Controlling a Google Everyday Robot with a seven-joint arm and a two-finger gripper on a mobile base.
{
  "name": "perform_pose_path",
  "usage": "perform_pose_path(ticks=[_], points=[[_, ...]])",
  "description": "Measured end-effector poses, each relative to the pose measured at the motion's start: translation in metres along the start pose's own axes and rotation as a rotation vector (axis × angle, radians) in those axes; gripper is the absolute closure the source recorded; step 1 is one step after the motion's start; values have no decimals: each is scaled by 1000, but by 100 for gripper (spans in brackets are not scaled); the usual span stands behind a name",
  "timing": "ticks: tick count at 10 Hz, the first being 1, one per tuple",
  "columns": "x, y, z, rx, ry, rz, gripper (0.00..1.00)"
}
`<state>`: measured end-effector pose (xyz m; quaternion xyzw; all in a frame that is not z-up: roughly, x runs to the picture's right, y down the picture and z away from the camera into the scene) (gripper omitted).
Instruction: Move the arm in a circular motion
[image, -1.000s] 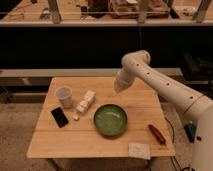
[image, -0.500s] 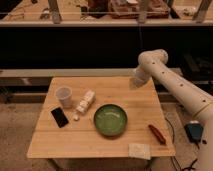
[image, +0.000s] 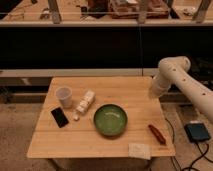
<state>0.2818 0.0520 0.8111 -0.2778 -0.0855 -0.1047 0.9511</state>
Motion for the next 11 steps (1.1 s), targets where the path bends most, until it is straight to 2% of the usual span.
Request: perform_pose_path(ticks=[2,3,5,8,11], points=[[-4,26,-1,-50,-6,-34,95],[-16,39,0,-77,-7,-66,95],[-44,46,6,-92,1,-112,95],[-123,37,13,-90,6,-217,95],[-193,21,17,-74,-16,-326,95]])
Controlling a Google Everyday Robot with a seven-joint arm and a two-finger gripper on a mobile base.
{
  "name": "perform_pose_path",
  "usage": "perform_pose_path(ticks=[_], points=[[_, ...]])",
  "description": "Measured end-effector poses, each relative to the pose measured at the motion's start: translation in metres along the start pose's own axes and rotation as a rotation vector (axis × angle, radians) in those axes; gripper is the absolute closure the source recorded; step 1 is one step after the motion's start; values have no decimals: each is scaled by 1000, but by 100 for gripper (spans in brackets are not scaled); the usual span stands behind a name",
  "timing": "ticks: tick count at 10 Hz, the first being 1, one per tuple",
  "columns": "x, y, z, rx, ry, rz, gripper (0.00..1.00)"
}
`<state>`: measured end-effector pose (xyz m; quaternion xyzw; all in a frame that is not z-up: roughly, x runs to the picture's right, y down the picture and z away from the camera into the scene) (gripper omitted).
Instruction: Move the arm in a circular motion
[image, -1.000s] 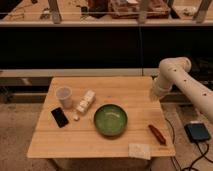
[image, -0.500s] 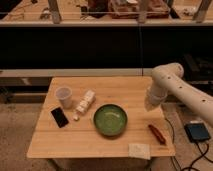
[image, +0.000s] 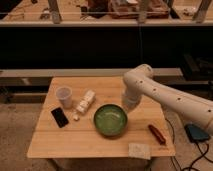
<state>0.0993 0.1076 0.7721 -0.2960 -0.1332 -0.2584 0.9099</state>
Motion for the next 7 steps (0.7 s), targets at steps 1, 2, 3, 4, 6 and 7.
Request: perform_pose_path(ticks=[1,2,3,4,6,7], points=[[-21,-14,0,10,-8,-45,95],[-47,-34,0,26,-16,-109,95],[-63,-48,-1,37,-15,-157,95],[-76,-65,-2,50,-7,-201,95],[-91,-117,-4,87,31,-281,95],[-86,-140,-5,98,42,-289,95]])
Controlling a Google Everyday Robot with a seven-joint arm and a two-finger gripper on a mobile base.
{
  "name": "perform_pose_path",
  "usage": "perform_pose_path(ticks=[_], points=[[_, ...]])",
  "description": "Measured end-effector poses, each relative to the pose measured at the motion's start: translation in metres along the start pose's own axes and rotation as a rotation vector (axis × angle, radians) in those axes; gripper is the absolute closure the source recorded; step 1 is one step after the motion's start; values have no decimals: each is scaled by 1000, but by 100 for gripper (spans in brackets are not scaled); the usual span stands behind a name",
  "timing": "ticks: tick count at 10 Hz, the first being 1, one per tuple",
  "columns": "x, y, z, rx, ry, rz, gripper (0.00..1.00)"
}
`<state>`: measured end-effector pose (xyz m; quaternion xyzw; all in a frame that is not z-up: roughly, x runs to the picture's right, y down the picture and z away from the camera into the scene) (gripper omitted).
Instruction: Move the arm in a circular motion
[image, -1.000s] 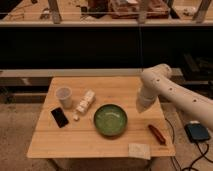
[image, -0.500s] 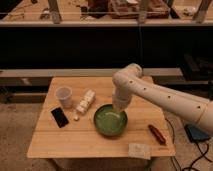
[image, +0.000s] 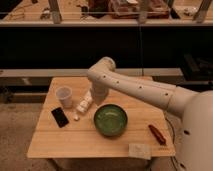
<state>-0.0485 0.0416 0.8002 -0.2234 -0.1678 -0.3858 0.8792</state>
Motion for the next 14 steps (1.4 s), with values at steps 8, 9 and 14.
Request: perform_pose_path(ticks=[8,9,14], points=[[152,0,-4,79,60,245,95],[172,24,-8,75,74,297,95],[199,150,-25,67,108,509,95]])
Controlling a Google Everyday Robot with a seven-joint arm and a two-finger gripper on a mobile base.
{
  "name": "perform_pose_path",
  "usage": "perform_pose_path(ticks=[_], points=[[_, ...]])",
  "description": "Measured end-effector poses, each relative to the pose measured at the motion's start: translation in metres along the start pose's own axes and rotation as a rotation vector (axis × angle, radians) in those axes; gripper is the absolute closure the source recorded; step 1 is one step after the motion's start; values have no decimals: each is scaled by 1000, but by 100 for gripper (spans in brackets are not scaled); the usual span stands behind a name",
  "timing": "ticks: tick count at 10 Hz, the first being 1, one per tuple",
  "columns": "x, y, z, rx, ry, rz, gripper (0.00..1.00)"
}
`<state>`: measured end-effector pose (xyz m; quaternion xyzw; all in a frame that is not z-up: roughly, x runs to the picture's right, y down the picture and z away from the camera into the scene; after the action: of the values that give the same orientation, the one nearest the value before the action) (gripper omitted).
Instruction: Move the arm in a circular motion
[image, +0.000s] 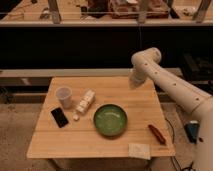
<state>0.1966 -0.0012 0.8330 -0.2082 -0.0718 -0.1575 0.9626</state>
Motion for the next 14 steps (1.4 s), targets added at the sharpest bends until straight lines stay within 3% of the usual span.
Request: perform_pose_path(ticks=[1,3,5,7,10,14], points=[[7,34,-6,-2,-7,26,95],[4,80,-16,-9,-11,53,95],[-21,129,-28,-28,-26,58,95],[-49,146,-32,-42,-38,28,95],[-120,135,-33,-44,-101,-66,95],[-212,81,-33,-45,-260,-290,95]])
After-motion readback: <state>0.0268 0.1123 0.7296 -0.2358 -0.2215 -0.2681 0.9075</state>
